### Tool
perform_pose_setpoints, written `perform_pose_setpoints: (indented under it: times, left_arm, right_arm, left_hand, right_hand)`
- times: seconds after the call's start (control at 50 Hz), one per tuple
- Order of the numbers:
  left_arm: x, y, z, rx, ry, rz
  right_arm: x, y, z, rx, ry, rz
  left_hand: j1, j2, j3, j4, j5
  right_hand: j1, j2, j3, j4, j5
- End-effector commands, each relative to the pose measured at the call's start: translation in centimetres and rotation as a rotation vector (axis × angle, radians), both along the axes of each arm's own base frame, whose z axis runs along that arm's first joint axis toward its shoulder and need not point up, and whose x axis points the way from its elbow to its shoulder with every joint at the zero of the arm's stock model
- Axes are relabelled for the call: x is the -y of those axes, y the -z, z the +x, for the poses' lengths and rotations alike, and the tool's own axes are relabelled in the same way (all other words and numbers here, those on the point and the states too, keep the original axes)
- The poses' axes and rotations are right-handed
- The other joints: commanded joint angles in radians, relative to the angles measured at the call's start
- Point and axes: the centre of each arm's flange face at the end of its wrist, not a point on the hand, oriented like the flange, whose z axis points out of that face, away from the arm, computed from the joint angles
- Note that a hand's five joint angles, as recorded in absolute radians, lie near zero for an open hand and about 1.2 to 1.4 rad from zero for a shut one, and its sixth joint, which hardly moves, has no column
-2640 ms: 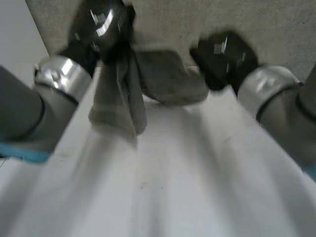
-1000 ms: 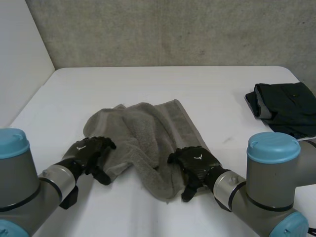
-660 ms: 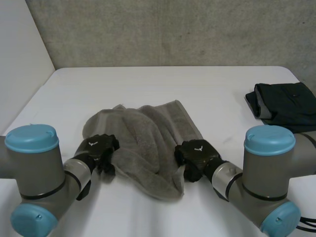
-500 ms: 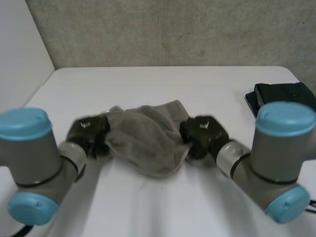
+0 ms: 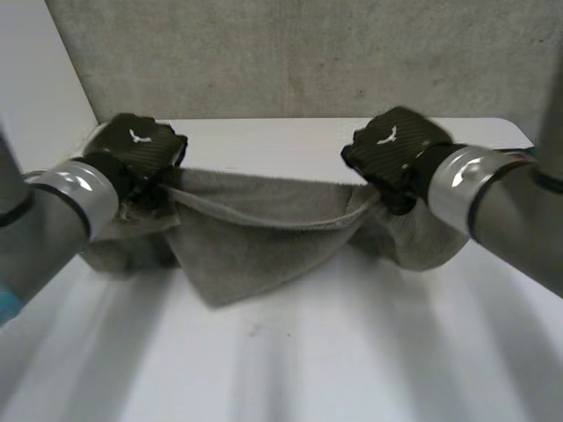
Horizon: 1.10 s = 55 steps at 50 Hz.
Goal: Fold the laundry.
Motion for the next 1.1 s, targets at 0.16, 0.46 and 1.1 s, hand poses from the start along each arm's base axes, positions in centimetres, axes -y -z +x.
perform_pose_setpoints:
  times: [0.16,0.46,1.1]
  left_arm:
    - [7.1,7.8,-2.1,0.067,-0.023,0.075]
    - [3.8,6.7,-0.6,-0.146,-0.126,0.149]
    - [11.3,13.3,-2.8,-0.36,-0.265,0.25]
  right_arm:
    - [6.6,7.8,3.5,0.053,0.104,0.14]
    - [5.6,9.4,2.5,0.072,0.123,0.191]
    - [2.9,12.1,0.4,0.044,0.135,0.241]
  left_hand:
    - [-0.359,-0.357,-0.363,-0.362,-0.369]
    - [-0.638,-0.636,-0.643,-0.642,-0.648]
    - [-0.474,-0.472,-0.478,-0.477,-0.484]
  right_hand:
    - [0.453,0.228,0.218,0.208,0.246]
    - [0.453,0.228,0.218,0.208,0.246]
    - [0.453,0.228,0.218,0.208,0.246]
